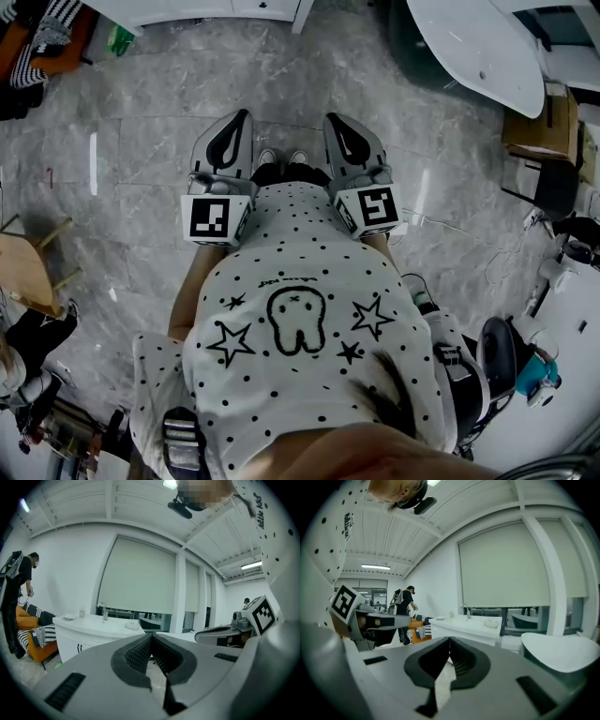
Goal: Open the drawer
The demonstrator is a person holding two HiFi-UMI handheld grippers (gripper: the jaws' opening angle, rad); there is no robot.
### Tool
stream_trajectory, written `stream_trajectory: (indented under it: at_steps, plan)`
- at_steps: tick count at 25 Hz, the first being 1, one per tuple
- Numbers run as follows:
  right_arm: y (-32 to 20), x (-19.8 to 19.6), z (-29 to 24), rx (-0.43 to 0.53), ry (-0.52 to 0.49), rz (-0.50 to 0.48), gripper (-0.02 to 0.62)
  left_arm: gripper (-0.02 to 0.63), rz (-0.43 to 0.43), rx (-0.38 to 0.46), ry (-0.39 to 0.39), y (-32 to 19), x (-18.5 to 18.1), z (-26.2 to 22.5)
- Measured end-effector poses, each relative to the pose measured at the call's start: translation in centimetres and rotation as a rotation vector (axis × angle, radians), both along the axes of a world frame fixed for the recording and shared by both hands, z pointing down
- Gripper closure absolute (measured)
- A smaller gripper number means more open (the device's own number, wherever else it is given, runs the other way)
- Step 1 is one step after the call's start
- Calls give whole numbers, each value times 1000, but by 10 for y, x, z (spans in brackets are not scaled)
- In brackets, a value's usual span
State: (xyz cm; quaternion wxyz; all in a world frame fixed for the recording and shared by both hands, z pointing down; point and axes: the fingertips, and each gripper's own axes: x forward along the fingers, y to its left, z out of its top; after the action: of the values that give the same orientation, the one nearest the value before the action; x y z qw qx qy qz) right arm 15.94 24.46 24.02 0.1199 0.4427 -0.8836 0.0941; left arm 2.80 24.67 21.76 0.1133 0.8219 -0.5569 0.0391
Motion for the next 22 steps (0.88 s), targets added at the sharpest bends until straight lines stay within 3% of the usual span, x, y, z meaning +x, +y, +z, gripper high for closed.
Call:
stream_trajectory:
  at_steps: [7,15,22]
  plan:
    - [-2,-8,-1,12,-15,55,581,603,-9,32,-2,-8,-27,-11]
    - [-12,-1,11,-38,4,83,581,603,-54,-9,20,-22,-37,2]
    - [-46,1,14,-55,-3,44,581,603,-92,-22,39,-49,-34,3]
